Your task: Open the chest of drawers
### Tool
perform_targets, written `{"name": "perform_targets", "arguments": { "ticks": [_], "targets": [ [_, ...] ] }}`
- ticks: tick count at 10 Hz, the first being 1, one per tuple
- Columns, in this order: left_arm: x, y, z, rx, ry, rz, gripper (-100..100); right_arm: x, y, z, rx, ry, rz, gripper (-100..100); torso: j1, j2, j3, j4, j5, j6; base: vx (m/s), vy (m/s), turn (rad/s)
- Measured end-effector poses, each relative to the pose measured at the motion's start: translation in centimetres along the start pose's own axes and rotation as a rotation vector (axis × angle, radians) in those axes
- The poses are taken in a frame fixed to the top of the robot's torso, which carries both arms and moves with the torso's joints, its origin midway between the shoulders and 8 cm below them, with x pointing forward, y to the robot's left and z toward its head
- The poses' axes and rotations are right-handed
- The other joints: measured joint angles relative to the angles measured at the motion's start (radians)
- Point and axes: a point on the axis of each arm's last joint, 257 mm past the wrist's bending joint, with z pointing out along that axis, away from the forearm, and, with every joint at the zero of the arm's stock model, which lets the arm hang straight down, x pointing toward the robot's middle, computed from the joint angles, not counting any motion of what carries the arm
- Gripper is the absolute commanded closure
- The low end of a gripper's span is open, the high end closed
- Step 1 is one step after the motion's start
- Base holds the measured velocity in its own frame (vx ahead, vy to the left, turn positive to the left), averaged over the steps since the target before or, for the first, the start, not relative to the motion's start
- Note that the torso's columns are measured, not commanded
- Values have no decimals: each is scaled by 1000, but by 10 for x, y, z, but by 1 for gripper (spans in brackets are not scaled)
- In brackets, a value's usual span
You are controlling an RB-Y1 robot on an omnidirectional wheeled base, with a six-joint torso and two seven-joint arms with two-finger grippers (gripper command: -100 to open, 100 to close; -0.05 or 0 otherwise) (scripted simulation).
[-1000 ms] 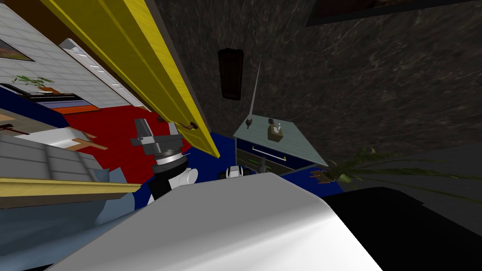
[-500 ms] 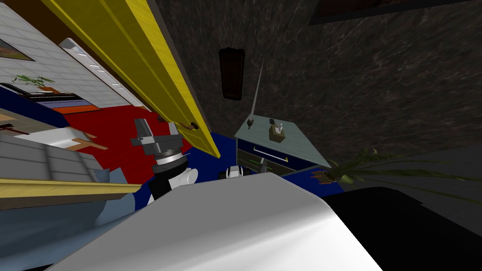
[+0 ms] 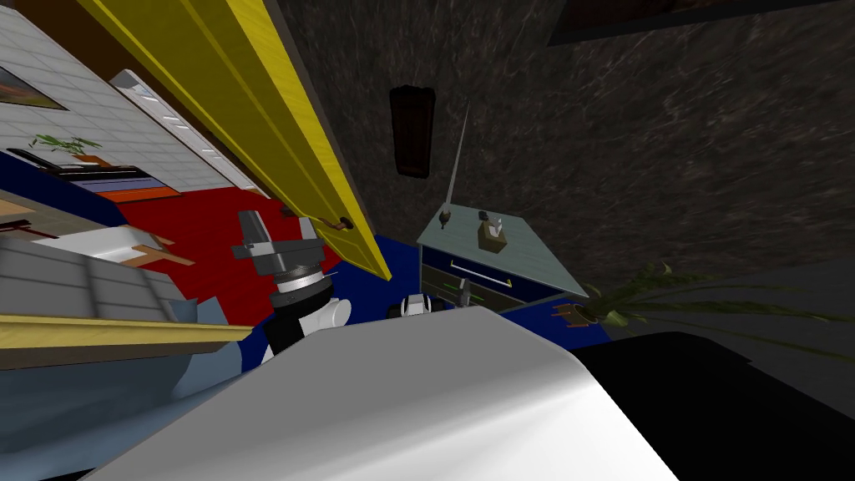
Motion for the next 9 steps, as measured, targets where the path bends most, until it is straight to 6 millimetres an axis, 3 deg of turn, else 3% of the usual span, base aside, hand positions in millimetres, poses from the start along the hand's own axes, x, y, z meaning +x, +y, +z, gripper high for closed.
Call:
{"name": "perform_targets", "arguments": {
  "ticks": [9],
  "targets": [
    [0,0,0,0,0,0,0,-22,-23,54,49,61,248,-100,-2,0,0,0,0,0,-10,70,34]
  ]
}}
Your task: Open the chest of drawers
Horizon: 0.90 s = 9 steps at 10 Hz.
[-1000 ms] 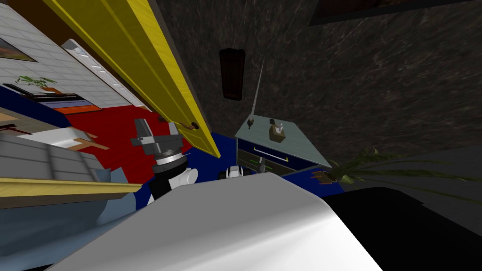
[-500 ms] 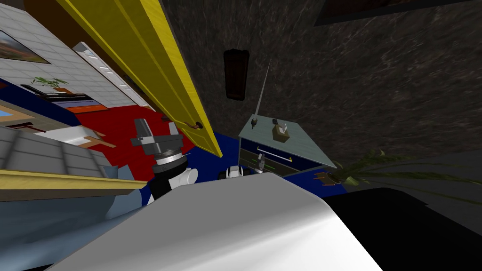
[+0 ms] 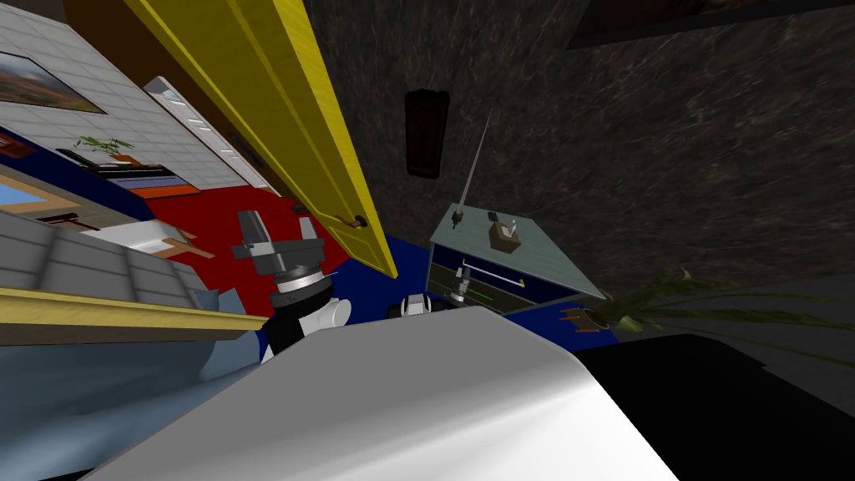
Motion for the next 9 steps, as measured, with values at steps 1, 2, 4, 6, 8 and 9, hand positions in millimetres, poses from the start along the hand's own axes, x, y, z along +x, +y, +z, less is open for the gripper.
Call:
{"name": "perform_targets", "arguments": {
  "ticks": [1,2,4,6,8,9],
  "targets": [
    [0,0,0,0,0,0,0,-1,-1,2,2,4,28,-100,0,0,0,0,0,0,-4,16,7],
    [0,0,0,0,0,0,0,-2,-3,4,4,7,58,-100,0,0,0,0,0,0,-1,7,1],
    [0,0,0,0,0,0,0,-4,-1,11,8,12,61,-100,0,1,1,0,0,0,-48,-17,59],
    [0,0,0,0,0,0,0,-10,3,28,12,22,55,-100,0,3,2,1,0,0,-93,-37,63],
    [0,0,0,0,0,0,0,-13,8,48,13,32,48,-100,2,0,0,0,0,0,-78,-22,58],
    [0,0,0,0,0,0,0,-17,9,55,13,37,47,-100,2,-1,0,0,1,0,-63,-16,44]
  ]
}}
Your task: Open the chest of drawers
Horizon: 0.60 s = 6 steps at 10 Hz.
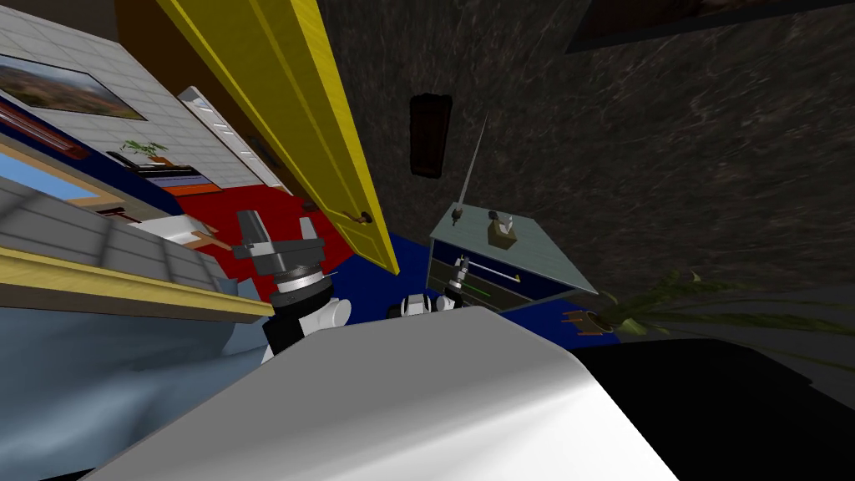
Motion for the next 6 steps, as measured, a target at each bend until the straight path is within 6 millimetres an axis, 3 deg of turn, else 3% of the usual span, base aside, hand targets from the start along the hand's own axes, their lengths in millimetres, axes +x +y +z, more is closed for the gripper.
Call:
{"name": "perform_targets", "arguments": {
  "ticks": [1,2,6],
  "targets": [
    [0,0,0,0,0,0,0,-4,2,7,0,3,-3,-100,0,-1,0,0,0,0,-25,-7,11],
    [0,0,0,0,0,0,0,-4,3,8,-1,3,-4,100,0,-2,-1,0,0,0,44,16,-106],
    [0,0,0,0,0,0,0,11,-5,-28,-8,-15,-1,100,2,1,1,1,0,-3,97,30,-68]
  ]
}}
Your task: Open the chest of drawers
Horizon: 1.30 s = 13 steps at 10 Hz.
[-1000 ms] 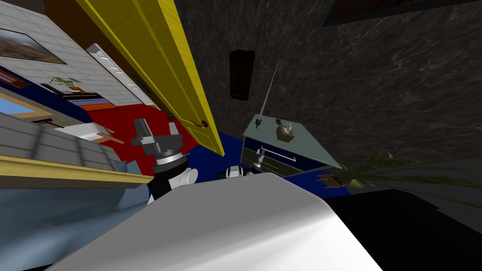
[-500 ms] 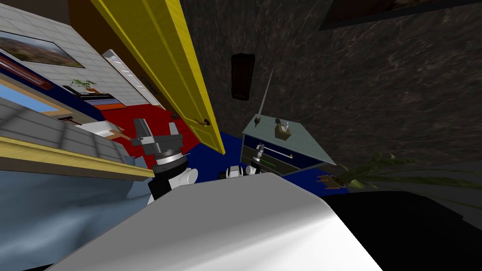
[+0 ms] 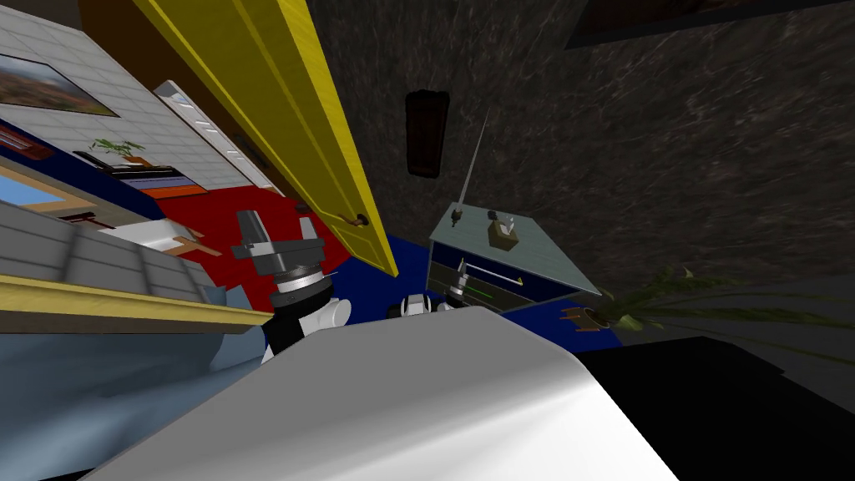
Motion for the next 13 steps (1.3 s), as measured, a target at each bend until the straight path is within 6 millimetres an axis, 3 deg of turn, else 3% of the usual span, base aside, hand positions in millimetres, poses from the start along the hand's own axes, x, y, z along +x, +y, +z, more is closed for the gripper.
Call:
{"name": "perform_targets", "arguments": {
  "ticks": [3,8,13],
  "targets": [
    [0,0,0,0,0,0,0,5,-9,-20,7,-8,11,100,-3,-1,0,-2,-2,0,-11,9,-38],
    [0,0,0,0,0,0,0,-29,-7,-9,-18,-21,14,100,4,6,2,6,5,2,-143,18,-3],
    [0,0,0,0,0,0,0,-33,-7,-7,-22,-31,7,100,3,9,3,8,6,2,-168,87,-11]
  ]
}}
